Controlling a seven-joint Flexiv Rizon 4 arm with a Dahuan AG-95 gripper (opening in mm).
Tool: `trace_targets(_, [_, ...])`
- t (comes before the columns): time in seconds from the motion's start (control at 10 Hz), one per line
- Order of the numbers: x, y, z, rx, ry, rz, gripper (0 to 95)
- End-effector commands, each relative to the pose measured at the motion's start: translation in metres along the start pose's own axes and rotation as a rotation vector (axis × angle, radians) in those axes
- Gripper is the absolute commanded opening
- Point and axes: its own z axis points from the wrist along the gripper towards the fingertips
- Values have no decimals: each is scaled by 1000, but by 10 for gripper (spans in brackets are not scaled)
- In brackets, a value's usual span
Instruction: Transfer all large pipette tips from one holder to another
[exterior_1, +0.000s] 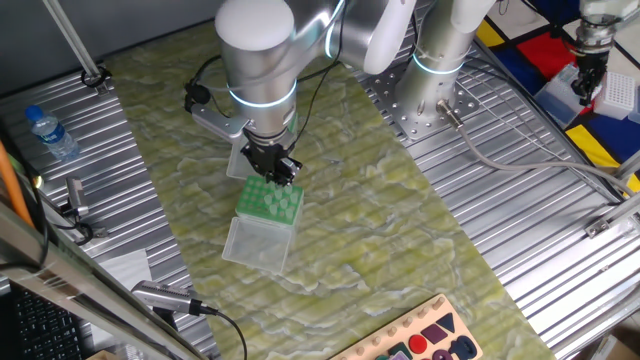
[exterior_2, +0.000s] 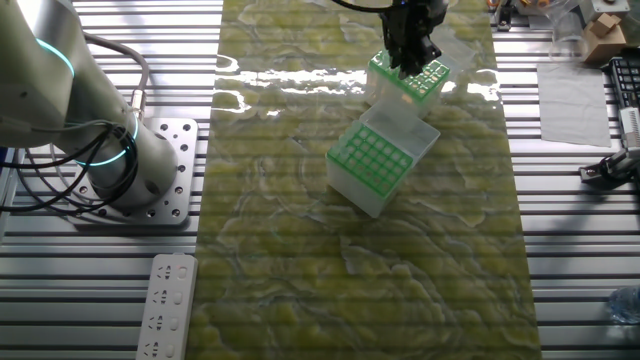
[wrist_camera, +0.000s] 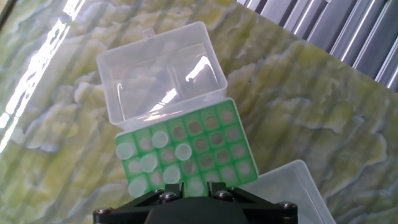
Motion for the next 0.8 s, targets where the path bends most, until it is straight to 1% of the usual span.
trace_targets(0.1, [-1, 0, -1, -2, 2, 2, 0])
trace_targets(0.3, [-1, 1, -4, -2, 4, 2, 0])
trace_targets(0.5, [-1, 2, -12, -5, 5, 0, 0])
trace_targets(0.6, [-1, 5, -25, -4, 10, -2, 0])
trace_targets(0.7, [-2, 8, -40, 2, 24, -9, 0])
trace_targets(0.8, [-1, 9, -48, 9, 29, -21, 0])
